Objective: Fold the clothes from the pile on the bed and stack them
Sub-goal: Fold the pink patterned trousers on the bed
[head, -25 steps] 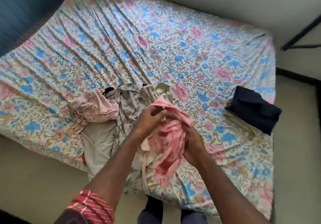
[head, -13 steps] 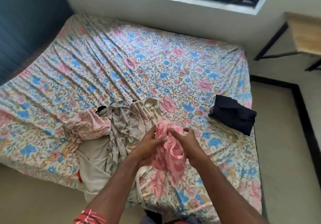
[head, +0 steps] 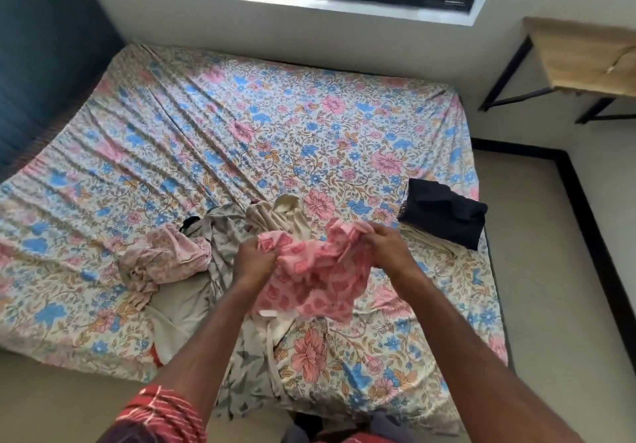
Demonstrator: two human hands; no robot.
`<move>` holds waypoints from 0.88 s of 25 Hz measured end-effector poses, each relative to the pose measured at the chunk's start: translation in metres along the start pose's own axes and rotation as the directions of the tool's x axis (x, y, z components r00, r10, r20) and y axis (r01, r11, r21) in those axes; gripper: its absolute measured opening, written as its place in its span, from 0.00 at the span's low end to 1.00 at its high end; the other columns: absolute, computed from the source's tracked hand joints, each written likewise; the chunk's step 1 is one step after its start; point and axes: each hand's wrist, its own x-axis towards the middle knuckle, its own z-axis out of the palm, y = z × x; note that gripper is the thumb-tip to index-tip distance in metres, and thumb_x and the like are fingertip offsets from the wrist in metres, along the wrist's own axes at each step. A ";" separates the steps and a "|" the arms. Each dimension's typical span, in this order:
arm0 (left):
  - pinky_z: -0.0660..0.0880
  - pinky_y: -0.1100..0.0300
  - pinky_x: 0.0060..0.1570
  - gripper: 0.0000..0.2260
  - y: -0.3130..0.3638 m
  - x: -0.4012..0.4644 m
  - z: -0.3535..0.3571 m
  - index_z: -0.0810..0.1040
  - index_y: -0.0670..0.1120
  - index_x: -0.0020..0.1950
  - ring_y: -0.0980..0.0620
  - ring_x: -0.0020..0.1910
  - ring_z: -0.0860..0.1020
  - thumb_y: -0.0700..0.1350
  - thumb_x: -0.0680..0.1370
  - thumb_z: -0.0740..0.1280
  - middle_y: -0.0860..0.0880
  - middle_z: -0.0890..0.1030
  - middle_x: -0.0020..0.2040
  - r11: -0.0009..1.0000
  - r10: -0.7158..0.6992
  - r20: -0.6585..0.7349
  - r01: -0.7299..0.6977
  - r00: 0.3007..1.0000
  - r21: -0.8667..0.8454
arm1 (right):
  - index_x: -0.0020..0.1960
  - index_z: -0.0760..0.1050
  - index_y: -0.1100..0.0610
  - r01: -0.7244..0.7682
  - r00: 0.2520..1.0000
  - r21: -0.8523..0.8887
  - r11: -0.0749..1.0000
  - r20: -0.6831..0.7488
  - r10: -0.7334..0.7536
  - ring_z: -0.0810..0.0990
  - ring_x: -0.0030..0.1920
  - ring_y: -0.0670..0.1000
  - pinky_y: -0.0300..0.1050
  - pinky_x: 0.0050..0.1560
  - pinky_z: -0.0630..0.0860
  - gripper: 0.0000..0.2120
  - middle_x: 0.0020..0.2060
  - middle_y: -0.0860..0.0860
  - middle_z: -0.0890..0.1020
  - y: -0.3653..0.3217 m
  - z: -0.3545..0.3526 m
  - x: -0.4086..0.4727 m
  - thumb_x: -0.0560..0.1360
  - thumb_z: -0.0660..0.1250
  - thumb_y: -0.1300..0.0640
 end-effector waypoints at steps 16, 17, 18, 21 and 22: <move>0.76 0.48 0.66 0.14 0.004 -0.068 0.071 0.78 0.51 0.60 0.55 0.57 0.81 0.55 0.79 0.61 0.51 0.83 0.55 0.982 0.186 0.680 -0.142 0.710 -0.122 | 0.59 0.82 0.58 -0.149 0.976 0.771 0.619 0.216 -0.035 0.86 0.50 0.55 0.58 0.61 0.78 0.23 0.47 0.55 0.87 -0.035 -0.030 -0.015 0.86 0.56 0.43; 0.74 0.41 0.68 0.20 0.006 -0.068 0.074 0.79 0.47 0.59 0.48 0.57 0.81 0.59 0.78 0.59 0.49 0.84 0.53 0.982 0.177 0.691 -0.073 0.701 -0.177 | 0.55 0.83 0.57 -0.117 0.984 0.750 0.651 0.177 -0.028 0.86 0.47 0.55 0.57 0.60 0.77 0.24 0.44 0.54 0.87 -0.041 -0.038 -0.014 0.86 0.55 0.41; 0.73 0.38 0.68 0.26 0.008 -0.066 0.076 0.80 0.44 0.59 0.43 0.56 0.81 0.63 0.78 0.57 0.45 0.83 0.53 0.962 0.161 0.721 0.057 0.674 -0.268 | 0.52 0.84 0.56 -0.097 0.989 0.716 0.691 0.145 -0.012 0.85 0.46 0.55 0.56 0.57 0.76 0.25 0.43 0.54 0.86 -0.045 -0.046 -0.011 0.85 0.56 0.39; 0.74 0.43 0.62 0.40 0.035 -0.058 0.076 0.76 0.39 0.70 0.40 0.52 0.78 0.72 0.77 0.56 0.39 0.80 0.54 0.796 0.164 0.801 0.402 0.576 -0.452 | 0.53 0.81 0.56 -0.055 0.997 0.357 0.933 -0.022 0.068 0.84 0.52 0.60 0.55 0.52 0.77 0.16 0.46 0.54 0.85 -0.034 -0.072 0.004 0.81 0.66 0.42; 0.76 0.46 0.59 0.35 0.045 -0.055 0.078 0.76 0.39 0.70 0.42 0.50 0.79 0.68 0.80 0.57 0.40 0.80 0.53 0.765 0.199 0.794 0.415 0.575 -0.492 | 0.56 0.80 0.55 -0.046 0.995 0.189 0.981 -0.075 0.061 0.84 0.55 0.61 0.54 0.51 0.79 0.13 0.50 0.54 0.85 -0.024 -0.074 0.005 0.80 0.69 0.46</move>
